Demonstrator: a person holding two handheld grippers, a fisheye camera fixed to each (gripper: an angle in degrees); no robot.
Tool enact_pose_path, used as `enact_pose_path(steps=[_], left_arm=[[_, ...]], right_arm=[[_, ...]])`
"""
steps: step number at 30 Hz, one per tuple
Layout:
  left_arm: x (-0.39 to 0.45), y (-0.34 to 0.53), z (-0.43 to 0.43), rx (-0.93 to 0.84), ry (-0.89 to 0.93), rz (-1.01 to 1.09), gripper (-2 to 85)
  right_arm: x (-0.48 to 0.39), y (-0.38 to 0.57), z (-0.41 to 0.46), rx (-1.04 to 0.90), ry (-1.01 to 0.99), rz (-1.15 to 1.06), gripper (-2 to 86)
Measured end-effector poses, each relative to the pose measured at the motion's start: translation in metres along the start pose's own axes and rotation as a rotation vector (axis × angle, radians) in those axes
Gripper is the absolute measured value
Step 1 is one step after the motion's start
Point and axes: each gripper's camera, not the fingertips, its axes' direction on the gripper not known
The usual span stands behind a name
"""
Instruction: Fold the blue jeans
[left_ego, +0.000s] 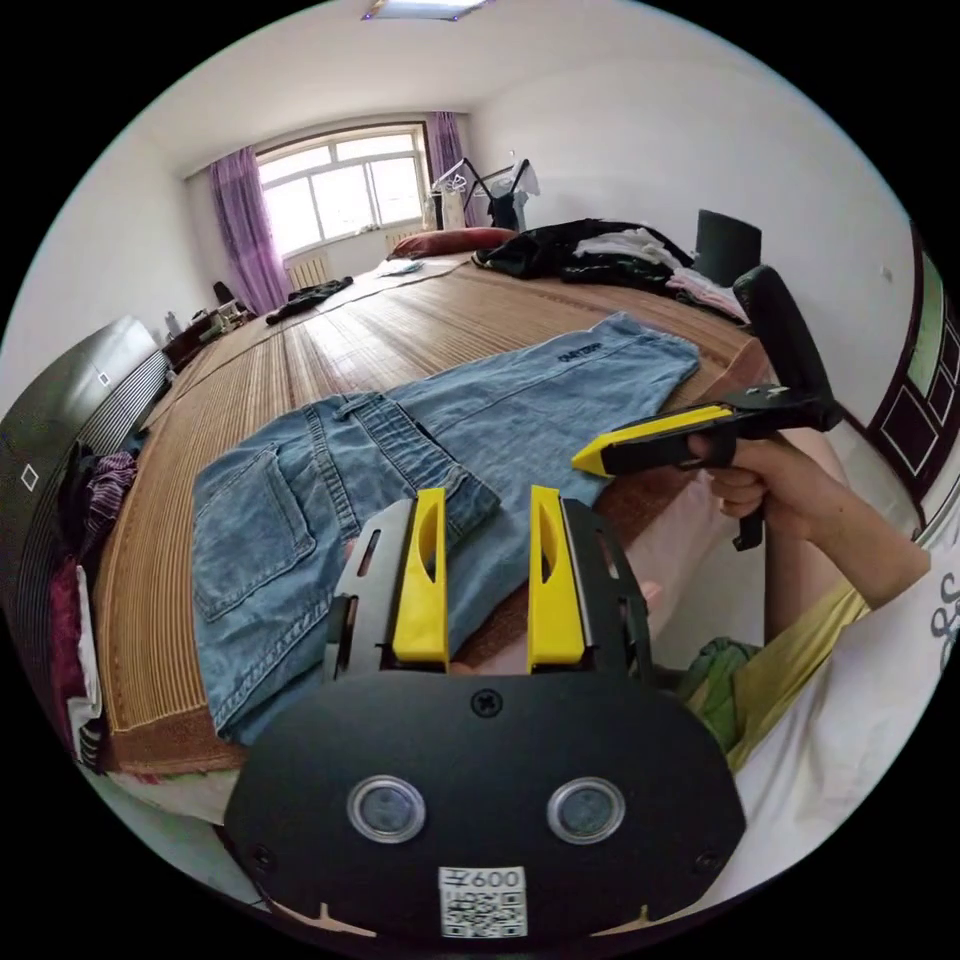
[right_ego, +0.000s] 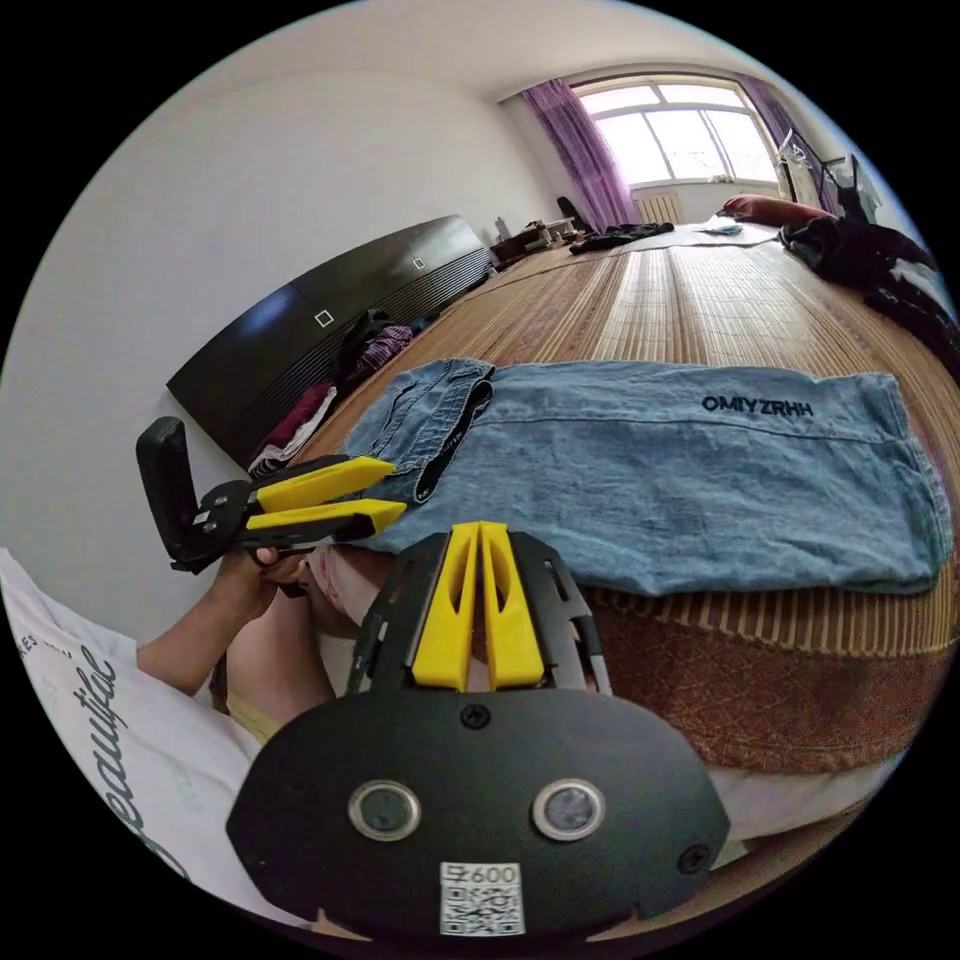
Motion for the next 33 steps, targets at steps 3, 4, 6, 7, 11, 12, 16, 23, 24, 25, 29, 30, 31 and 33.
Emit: enact_pose_path(steps=[3, 4, 6, 7, 11, 12, 16, 23, 24, 25, 29, 30, 31, 33], left_arm=[[0.008, 0.016, 0.001, -0.027, -0.059, 0.015, 10.8], [0.009, 0.023, -0.004, -0.012, -0.087, 0.003, 9.7], [0.009, 0.034, -0.012, 0.019, -0.06, -0.013, 7.5], [0.007, 0.04, -0.015, 0.021, -0.052, -0.043, 6.0], [-0.012, 0.058, -0.043, 0.082, 0.0, -0.153, 3.9], [-0.014, 0.06, -0.048, 0.097, 0.006, -0.156, 3.8], [-0.025, 0.068, -0.074, 0.103, 0.017, -0.14, 3.7], [-0.059, 0.079, -0.126, 0.186, 0.113, -0.195, 3.5], [-0.062, 0.08, -0.131, 0.193, 0.126, -0.197, 3.5], [-0.066, 0.08, -0.139, 0.203, 0.141, -0.175, 3.4], [-0.061, 0.078, -0.134, 0.103, 0.132, -0.019, 3.1], [-0.063, 0.08, -0.133, 0.113, 0.13, -0.022, 3.0], [-0.07, 0.081, -0.137, 0.139, 0.138, -0.072, 2.8], [-0.082, 0.076, -0.147, 0.132, 0.186, -0.128, 2.5]], right_arm=[[0.019, -0.002, -0.011, 0.046, -0.052, 0.055, -0.9], [0.025, -0.004, -0.015, 0.058, -0.072, 0.07, -0.9], [0.033, -0.008, -0.02, 0.062, -0.088, 0.08, -0.9], [0.035, -0.012, -0.022, 0.06, -0.088, 0.08, -0.9], [0.036, -0.022, -0.028, 0.053, -0.041, 0.039, -0.9], [0.037, -0.023, -0.028, 0.055, -0.037, 0.035, -0.9], [0.053, -0.028, -0.031, 0.074, -0.072, 0.072, -0.9], [0.066, -0.038, -0.022, 0.052, -0.068, 0.072, -0.9], [0.066, -0.039, -0.021, 0.053, -0.058, 0.065, -0.9], [0.065, -0.038, -0.018, 0.055, -0.041, 0.051, -0.9], [0.071, -0.038, -0.006, 0.058, -0.037, 0.048, -0.9], [0.073, -0.037, -0.004, 0.058, -0.041, 0.053, -0.9], [0.076, -0.037, -0.001, 0.059, -0.05, 0.068, -0.9], [0.077, -0.038, 0.002, 0.056, -0.053, 0.08, -0.8]])
